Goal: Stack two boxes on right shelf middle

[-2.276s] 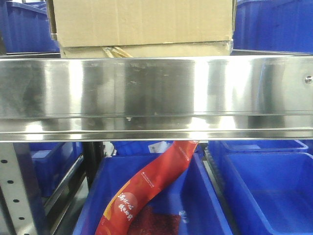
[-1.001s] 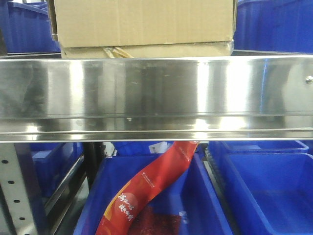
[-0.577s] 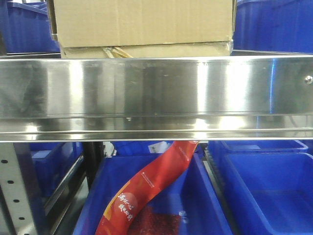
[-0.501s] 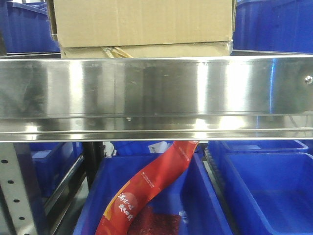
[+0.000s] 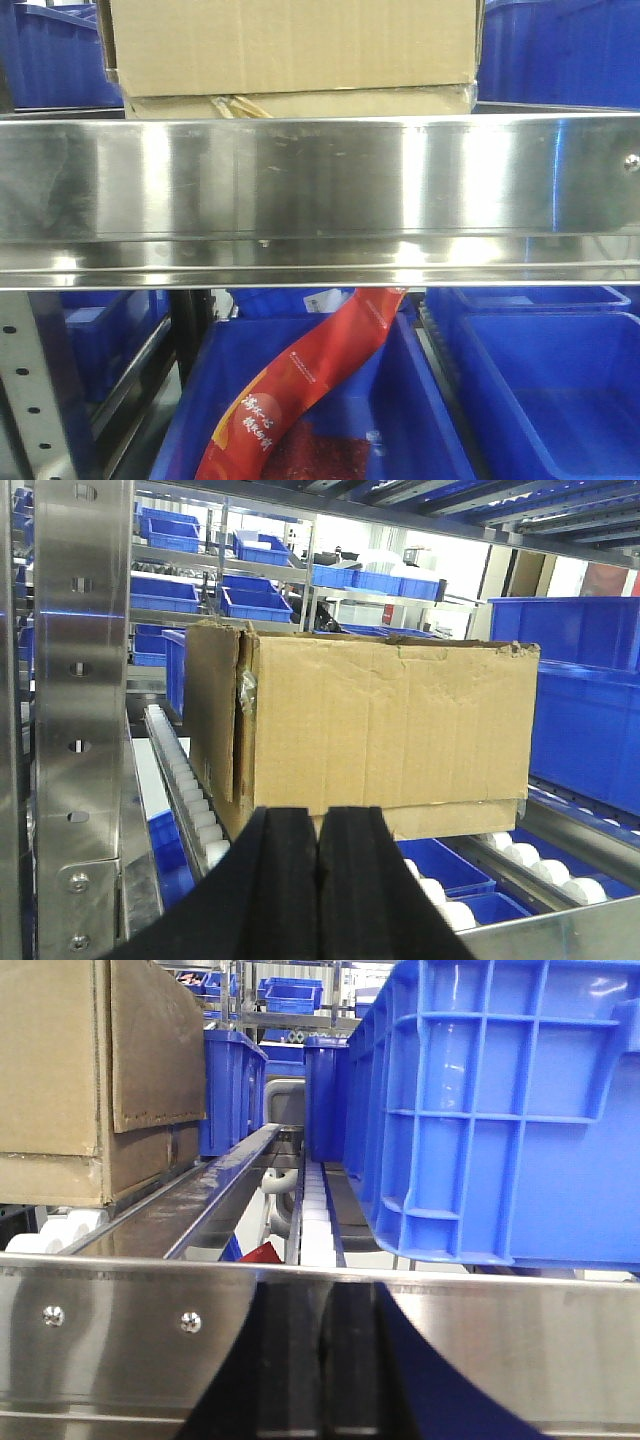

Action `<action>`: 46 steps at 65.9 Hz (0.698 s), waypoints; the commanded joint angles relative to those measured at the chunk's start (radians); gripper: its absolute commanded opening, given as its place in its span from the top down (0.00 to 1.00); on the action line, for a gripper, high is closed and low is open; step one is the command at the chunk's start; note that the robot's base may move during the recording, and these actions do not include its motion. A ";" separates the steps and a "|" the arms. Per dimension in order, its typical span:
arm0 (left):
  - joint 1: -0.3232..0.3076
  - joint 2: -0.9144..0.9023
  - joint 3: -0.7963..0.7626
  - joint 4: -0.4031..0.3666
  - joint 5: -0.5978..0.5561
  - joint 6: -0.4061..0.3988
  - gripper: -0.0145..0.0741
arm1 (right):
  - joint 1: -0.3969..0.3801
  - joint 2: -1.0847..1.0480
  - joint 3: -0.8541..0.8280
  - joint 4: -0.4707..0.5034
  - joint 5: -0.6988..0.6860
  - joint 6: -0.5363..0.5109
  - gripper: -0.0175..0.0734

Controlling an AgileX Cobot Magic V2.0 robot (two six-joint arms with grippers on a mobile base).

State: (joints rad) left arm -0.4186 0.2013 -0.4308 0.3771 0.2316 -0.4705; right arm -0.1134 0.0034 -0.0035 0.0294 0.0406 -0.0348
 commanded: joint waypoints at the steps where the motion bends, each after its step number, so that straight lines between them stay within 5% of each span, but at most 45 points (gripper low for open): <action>1: 0.005 -0.006 0.002 0.003 -0.019 0.000 0.94 | -0.007 -0.003 0.003 0.005 -0.023 -0.008 0.99; 28: 0.005 -0.006 0.002 0.003 -0.019 0.000 0.94 | -0.007 -0.003 0.003 0.005 -0.023 -0.008 0.99; 39: 0.010 -0.010 0.032 -0.001 0.125 0.003 0.94 | -0.007 -0.003 0.003 0.005 -0.023 -0.008 0.99; 46: 0.056 -0.058 0.134 -0.132 0.037 0.199 0.94 | -0.007 -0.003 0.003 0.005 -0.023 -0.008 0.99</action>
State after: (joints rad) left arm -0.3932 0.1755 -0.3553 0.3313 0.3214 -0.3933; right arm -0.1134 0.0034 -0.0035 0.0312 0.0406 -0.0364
